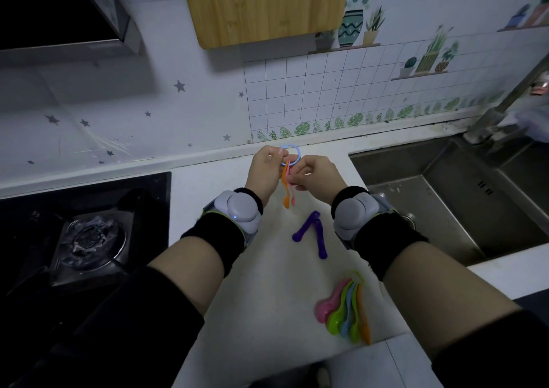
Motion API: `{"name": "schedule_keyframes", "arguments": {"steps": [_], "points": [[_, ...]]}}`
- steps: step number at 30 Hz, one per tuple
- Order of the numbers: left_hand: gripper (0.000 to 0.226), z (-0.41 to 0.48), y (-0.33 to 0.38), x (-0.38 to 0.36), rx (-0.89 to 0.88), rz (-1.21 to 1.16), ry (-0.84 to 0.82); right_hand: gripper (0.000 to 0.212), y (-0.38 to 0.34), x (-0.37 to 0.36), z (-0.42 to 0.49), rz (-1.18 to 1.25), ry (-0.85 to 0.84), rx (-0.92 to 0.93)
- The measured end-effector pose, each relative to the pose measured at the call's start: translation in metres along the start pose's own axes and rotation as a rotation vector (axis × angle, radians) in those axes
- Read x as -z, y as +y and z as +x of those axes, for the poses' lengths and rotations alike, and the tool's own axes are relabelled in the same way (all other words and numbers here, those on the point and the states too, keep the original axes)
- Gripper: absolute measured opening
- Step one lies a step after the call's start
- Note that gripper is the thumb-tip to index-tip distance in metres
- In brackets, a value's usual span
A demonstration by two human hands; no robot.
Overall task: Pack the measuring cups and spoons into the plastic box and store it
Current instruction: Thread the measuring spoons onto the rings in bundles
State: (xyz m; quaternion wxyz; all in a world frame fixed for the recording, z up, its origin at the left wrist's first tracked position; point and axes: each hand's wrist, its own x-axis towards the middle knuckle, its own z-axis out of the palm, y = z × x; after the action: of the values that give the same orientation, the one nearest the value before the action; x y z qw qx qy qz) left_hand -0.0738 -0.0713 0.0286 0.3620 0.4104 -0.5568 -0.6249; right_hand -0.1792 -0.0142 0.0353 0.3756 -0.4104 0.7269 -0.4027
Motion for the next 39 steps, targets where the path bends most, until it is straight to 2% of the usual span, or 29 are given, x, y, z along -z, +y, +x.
{"name": "schedule_keyframes", "arguments": {"steps": [6, 9, 17, 27, 33, 39], "points": [[0.017, 0.002, -0.011, 0.003, 0.034, 0.061, 0.012, 0.023, 0.013, -0.002, 0.003, -0.032, -0.019, -0.009], [0.017, 0.005, -0.018, 0.004, 0.067, 0.05, 0.016, 0.015, 0.025, -0.004, 0.007, -0.088, 0.043, -0.045], [0.017, 0.012, -0.04, 0.012, 0.147, 0.043, 0.0, 0.016, 0.075, -0.012, 0.014, -0.201, 0.198, -0.226], [0.019, 0.025, -0.059, 0.022, 0.212, 0.072, -0.019, 0.017, 0.114, -0.037, 0.02, -0.442, 0.164, -0.431], [0.019, 0.027, -0.069, 0.029, 0.248, 0.084, -0.025, 0.021, 0.122, -0.044, 0.029, -0.497, 0.154, -0.477], [0.02, 0.03, -0.071, 0.033, 0.251, 0.087, -0.036, 0.035, 0.126, -0.049, 0.035, -0.604, 0.132, -0.488]]}}
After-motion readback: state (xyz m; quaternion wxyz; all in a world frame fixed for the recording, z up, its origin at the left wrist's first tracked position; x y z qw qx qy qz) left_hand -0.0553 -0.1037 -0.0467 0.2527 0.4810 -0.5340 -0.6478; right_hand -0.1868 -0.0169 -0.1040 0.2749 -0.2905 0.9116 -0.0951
